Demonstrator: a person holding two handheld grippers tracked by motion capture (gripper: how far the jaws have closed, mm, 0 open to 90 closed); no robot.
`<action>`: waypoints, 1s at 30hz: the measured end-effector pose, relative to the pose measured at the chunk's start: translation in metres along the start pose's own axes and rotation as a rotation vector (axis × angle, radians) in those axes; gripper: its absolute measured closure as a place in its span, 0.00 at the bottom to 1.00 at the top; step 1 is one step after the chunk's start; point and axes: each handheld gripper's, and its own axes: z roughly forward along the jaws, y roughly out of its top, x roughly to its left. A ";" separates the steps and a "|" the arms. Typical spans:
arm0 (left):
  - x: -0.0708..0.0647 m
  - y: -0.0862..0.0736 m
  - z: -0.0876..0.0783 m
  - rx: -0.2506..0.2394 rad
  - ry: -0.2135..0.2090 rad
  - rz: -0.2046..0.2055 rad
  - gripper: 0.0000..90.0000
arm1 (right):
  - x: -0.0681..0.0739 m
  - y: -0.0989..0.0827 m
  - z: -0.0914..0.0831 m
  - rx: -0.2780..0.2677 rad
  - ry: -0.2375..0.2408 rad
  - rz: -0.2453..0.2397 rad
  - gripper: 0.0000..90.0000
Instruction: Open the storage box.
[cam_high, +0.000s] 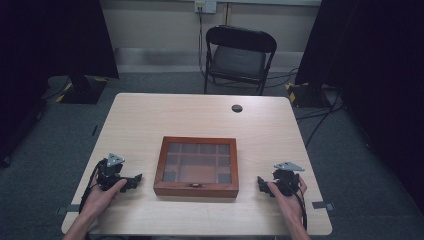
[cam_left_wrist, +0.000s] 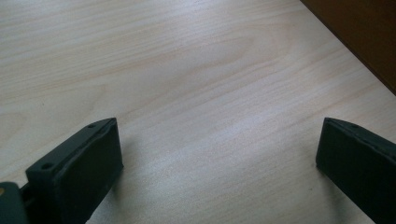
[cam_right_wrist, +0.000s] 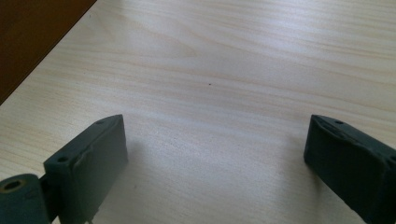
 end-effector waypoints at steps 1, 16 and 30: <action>0.000 0.000 0.000 0.000 0.000 0.000 0.00 | 0.000 0.000 0.000 0.000 0.000 0.000 0.06; 0.000 0.000 0.000 0.000 0.000 0.000 0.00 | 0.001 0.001 0.000 0.008 -0.002 0.004 0.07; 0.000 0.000 0.000 0.000 -0.001 0.001 0.00 | 0.004 0.010 -0.007 0.011 0.049 -0.003 0.21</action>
